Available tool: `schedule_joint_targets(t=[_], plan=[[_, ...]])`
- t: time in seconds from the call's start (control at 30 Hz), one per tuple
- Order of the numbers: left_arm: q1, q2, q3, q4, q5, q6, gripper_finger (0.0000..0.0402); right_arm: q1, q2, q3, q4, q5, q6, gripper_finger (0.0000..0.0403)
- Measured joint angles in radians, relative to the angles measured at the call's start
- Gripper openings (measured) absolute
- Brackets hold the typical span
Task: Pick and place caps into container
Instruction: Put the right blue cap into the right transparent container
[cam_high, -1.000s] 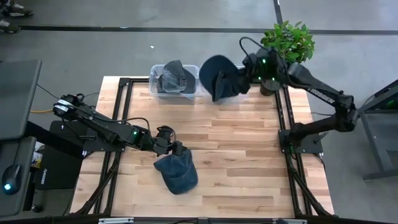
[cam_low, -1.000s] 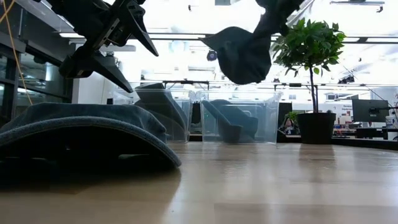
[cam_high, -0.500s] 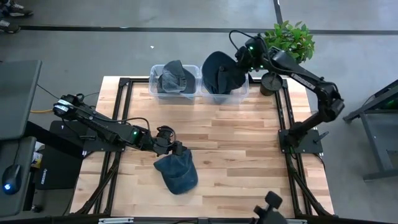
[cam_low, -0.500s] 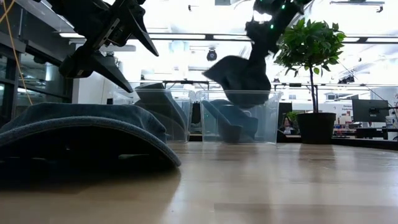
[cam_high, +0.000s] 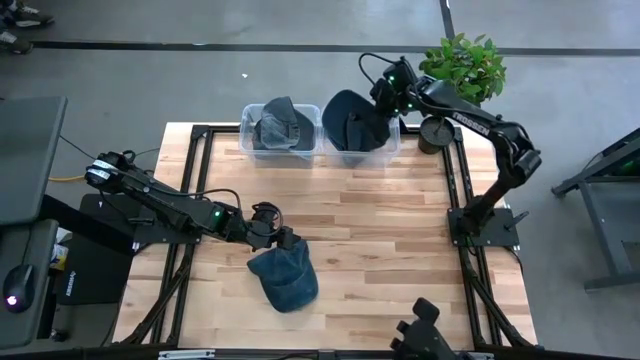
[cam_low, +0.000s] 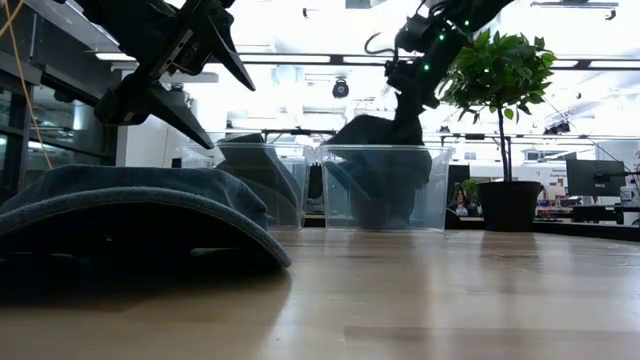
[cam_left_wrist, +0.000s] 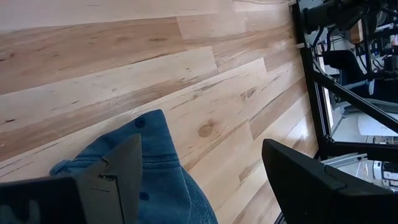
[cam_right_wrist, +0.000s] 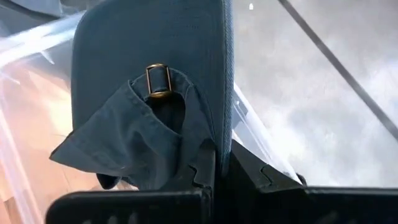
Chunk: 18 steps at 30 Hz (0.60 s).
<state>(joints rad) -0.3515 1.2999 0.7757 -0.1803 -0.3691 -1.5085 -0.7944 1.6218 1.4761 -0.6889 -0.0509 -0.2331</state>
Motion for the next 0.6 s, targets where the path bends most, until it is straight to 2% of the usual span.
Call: schedule_joint_targets(t=[0.5, 0.6], plan=[[0.0, 0.0, 0.0, -0.001, 0.002, -0.015, 0.0262, -0.005, 0.109, 0.0, -0.007, 0.032, 0.035, 0.0015], [0.0, 0.0, 0.0, -0.001, 0.013, -0.015, 0.0262, -0.006, 0.12, 0.0, -0.007, 0.052, 0.035, 0.0034]])
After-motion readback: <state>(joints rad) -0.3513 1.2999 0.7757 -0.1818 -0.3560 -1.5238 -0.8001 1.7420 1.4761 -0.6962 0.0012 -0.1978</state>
